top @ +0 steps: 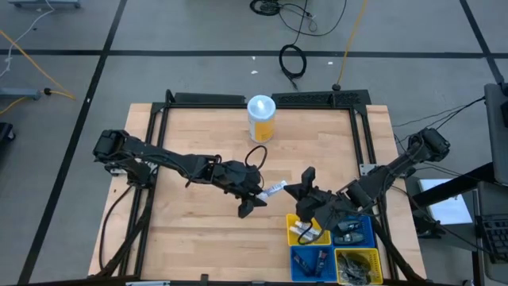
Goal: Pick & Place Travel size toiletries
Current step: Put the toothpaste into the top yellow basket
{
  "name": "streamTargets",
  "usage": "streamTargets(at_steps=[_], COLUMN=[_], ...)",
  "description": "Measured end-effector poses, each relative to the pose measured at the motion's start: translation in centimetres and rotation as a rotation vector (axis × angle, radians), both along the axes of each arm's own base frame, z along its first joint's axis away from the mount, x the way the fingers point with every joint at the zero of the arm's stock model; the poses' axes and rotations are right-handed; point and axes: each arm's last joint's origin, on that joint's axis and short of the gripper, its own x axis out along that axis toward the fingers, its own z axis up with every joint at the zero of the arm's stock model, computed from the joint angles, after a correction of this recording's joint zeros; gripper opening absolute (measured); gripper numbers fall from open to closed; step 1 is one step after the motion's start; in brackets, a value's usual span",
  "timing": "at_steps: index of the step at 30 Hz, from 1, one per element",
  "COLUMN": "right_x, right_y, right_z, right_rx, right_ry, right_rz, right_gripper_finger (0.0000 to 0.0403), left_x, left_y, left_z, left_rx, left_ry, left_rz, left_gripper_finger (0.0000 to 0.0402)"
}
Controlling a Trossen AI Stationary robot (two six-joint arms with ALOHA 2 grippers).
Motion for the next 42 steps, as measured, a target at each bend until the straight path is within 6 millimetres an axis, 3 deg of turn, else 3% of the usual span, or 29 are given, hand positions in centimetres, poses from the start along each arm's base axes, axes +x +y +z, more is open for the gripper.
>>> streamTargets(at_steps=[7, 14, 27, 35, 42], right_x=[-0.9, -3.1, -7.7, -9.1, -9.2], right_y=[1.1, 2.3, 5.2, 5.9, 5.1], right_z=[-0.2, -1.4, -3.0, -3.4, -5.6], right_rx=[0.039, 0.141, 0.575, 0.684, 0.688], right_ry=[0.005, 0.082, 0.35, 0.366, 0.367], right_rz=[0.022, 0.001, -0.03, -0.102, -0.169], right_gripper_finger=[0.0, 0.0, 0.0, 0.0, 0.0], left_x=[-0.1, -0.4, -0.5, -0.4, -0.3], left_y=[0.1, 0.3, 0.3, 0.3, 0.4], left_z=[-0.3, -0.8, -0.8, -0.8, -0.6], left_rx=[0.031, 0.049, 0.049, 0.049, 0.051], left_ry=[0.021, 0.08, 0.093, 0.083, 0.064], left_rz=[-0.015, -0.015, -0.012, -0.013, -0.013], left_gripper_finger=[0.0255, 0.0287, 0.0279, 0.0283, 0.0283])
